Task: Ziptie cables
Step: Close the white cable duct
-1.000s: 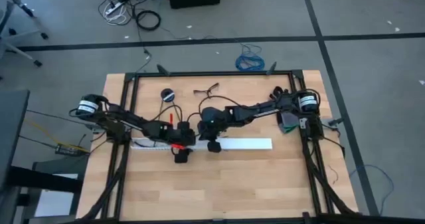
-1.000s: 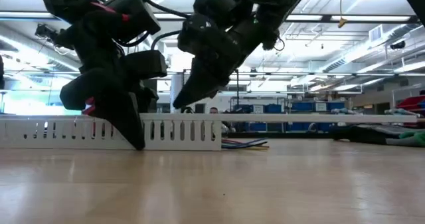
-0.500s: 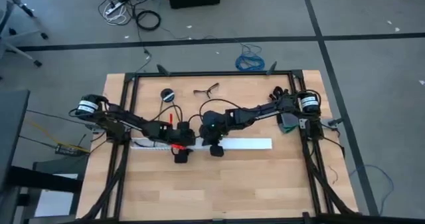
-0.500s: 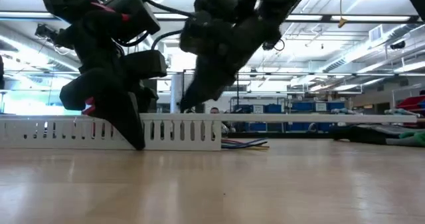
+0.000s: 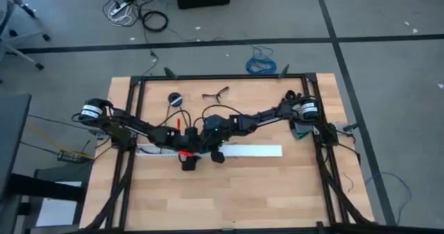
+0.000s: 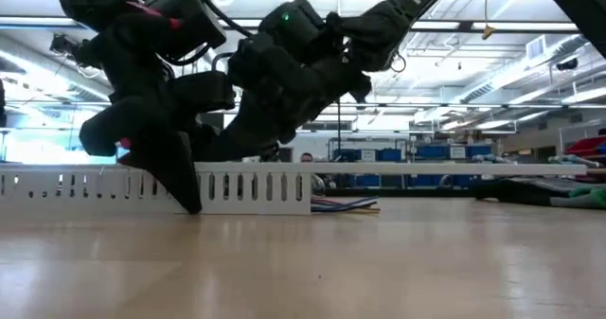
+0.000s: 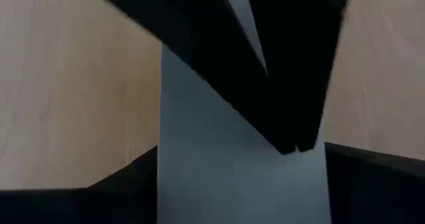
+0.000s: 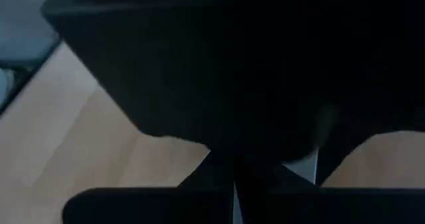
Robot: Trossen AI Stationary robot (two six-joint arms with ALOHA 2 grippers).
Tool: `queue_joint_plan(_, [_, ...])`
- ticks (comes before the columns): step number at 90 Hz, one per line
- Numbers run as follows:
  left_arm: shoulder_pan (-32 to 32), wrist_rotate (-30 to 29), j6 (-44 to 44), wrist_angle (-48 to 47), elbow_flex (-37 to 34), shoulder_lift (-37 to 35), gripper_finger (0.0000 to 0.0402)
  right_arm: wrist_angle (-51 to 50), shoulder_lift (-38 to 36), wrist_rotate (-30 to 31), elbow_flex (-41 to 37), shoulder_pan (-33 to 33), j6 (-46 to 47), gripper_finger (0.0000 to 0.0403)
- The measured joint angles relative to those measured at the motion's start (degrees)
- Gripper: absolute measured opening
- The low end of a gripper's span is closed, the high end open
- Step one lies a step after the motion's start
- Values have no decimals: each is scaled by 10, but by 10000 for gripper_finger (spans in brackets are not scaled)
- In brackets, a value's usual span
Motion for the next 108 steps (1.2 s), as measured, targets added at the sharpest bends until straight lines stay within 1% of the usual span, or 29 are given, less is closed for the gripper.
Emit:
queue_joint_plan(15, [1, -1, -1, 1, 1, 1, 241, -67, -37, 39, 0, -2, -15, 0])
queue_joint_plan(33, [0, -1, 1, -1, 1, 1, 241, -118, -65, 39, 0, 0, -15, 0])
queue_joint_plan(51, [0, -1, 2, -4, 1, 1, 241, -235, -76, 33, 0, 7, -5, 0])
queue_joint_plan(57, [0, 0, 4, -3, 1, 1, 241, -253, -75, 34, 1, 11, -1, 0])
queue_joint_plan(62, [0, 0, 5, -5, 1, 0, 241, -245, -67, 33, 2, 12, -1, 0])
queue_joint_plan(75, [0, 3, 2, -13, 1, -1, 241, -150, -23, 4, 2, 4, -4, 0])
queue_joint_plan(85, [0, 3, -5, -13, 1, -1, 241, -112, 0, -11, 3, -4, -1, 0])
queue_joint_plan(96, [-1, -3, 2, -12, 2, -1, 244, -113, 2, -8, 3, -6, -2, 0])
queue_joint_plan(108, [-7, -19, 29, -28, 19, -1, 263, -124, 1, -7, 3, -6, -2, 0])
